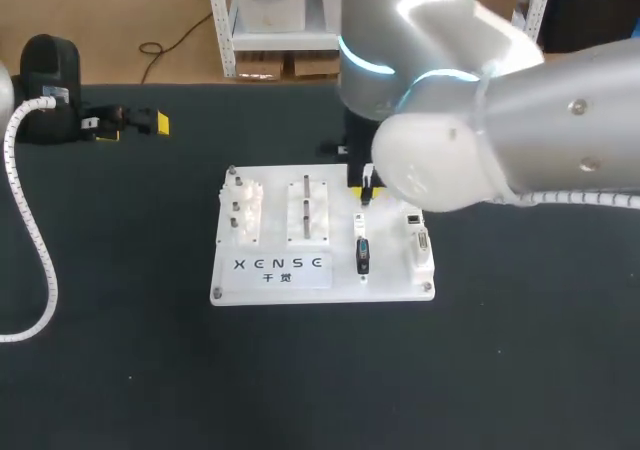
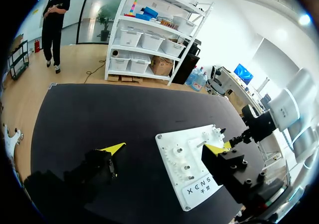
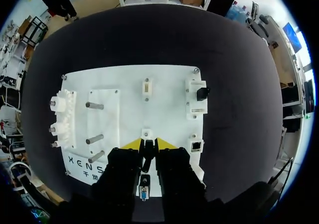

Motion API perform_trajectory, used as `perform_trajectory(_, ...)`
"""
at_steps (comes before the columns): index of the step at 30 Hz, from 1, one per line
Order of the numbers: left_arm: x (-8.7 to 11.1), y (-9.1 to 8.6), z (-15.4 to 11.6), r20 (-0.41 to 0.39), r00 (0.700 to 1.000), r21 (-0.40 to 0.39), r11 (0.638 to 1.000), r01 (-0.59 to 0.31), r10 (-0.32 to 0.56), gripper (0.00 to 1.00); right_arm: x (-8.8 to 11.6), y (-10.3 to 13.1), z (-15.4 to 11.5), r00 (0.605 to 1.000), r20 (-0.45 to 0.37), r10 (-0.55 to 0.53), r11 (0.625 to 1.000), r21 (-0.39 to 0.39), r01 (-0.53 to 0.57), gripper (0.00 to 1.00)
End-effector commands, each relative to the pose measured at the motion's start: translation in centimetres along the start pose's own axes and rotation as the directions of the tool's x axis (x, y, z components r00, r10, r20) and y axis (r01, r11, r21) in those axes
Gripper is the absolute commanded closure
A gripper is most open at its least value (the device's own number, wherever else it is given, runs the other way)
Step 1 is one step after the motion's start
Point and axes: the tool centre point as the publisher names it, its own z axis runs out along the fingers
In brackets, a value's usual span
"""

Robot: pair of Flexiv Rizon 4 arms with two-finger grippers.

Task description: Insert the USB connector, Ethernet cable, and multi-pin plug into their matching sockets one by one.

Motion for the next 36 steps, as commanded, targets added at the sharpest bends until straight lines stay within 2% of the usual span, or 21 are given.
perform_trajectory(1, 0.0, 0.0, 0.0, 0.0, 1.0, 0.0, 1.0, 0.0, 0.0, 0.0, 0.6, -2.3, -1.5, 1.0, 0.023, 0.007, 1.0, -0.022, -0.006, 1.0)
perform_trajectory(9, 0.0, 0.0, 0.0, 0.0, 1.0, 0.0, 1.0, 0.0, 0.0, 0.0, 0.4, -6.0, -0.4, 0.999, 0.022, 0.048, 0.999, 0.023, -0.049, 1.0)
perform_trajectory(13, 0.0, 0.0, 0.0, 0.0, 1.0, 0.0, 1.0, 0.0, 0.0, 0.0, 0.3, -7.0, 0.1, 0.998, 0.014, 0.062, 0.997, 0.034, -0.062, 1.0)
perform_trajectory(36, 0.0, 0.0, 0.0, 0.0, 1.0, 0.0, 1.0, 0.0, 0.0, 0.0, 1.4, -7.0, 0.9, 0.999, -0.018, 0.047, 0.998, 0.033, -0.046, 1.0)
